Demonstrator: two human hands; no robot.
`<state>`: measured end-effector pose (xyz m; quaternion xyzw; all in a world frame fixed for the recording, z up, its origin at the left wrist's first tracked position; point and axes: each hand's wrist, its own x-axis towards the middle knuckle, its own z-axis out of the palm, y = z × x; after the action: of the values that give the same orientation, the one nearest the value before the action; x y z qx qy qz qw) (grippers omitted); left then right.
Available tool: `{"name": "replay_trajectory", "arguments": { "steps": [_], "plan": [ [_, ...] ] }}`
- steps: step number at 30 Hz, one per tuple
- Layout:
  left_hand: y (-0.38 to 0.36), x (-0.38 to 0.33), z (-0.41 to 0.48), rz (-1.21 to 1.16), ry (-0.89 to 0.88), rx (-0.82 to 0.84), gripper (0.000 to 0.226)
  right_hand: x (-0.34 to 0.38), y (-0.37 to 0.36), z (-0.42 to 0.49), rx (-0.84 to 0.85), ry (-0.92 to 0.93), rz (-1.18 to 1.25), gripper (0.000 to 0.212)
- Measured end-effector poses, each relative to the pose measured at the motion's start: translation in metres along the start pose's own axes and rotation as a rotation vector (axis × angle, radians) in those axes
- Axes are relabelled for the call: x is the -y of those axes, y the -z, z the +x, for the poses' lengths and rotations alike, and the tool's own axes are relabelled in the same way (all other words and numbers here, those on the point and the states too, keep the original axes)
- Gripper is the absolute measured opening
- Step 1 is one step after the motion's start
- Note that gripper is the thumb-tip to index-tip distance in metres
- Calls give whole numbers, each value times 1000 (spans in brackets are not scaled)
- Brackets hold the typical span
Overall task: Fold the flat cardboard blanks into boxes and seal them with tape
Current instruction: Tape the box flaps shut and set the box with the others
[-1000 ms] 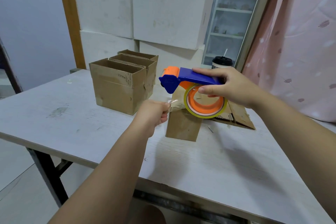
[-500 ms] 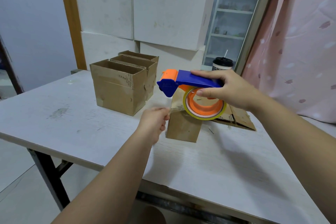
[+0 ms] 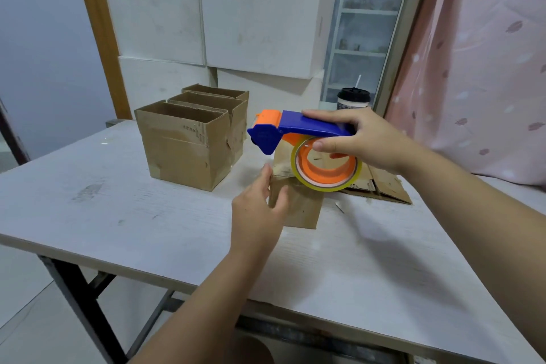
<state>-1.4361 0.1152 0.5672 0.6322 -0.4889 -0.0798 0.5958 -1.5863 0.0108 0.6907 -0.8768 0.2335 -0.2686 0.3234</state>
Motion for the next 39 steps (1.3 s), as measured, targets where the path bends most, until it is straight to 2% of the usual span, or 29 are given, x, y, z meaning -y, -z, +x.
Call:
{"name": "replay_trajectory", "arguments": {
  "steps": [3,5,10,16,19,22,27,33,39],
  "plan": [
    [2,-5,12,275,-167,30,59,1,-1,-1,-5,-3,15,45],
    [2,-7,18,393,-259,93,51,2,-2,-1,-18,-6,10,46],
    [-1,-3,20,462,-382,38,31,-5,-5,-9,-100,4,13,49],
    [-3,4,21,509,-544,-45,27,-26,-23,-23,-286,79,311,54],
    [-5,4,21,508,-536,-95,18,-30,-27,-26,-309,94,343,59],
    [-10,5,19,568,-508,-118,24,-28,-23,-24,-275,83,318,58],
    [-17,7,18,529,-506,-193,11,-22,-3,-12,-150,48,243,56],
    [-15,15,20,538,-639,-213,10,-15,22,3,62,12,48,61],
    [-17,16,21,514,-633,-233,6,-13,51,-6,160,-36,-61,61]
  ]
}}
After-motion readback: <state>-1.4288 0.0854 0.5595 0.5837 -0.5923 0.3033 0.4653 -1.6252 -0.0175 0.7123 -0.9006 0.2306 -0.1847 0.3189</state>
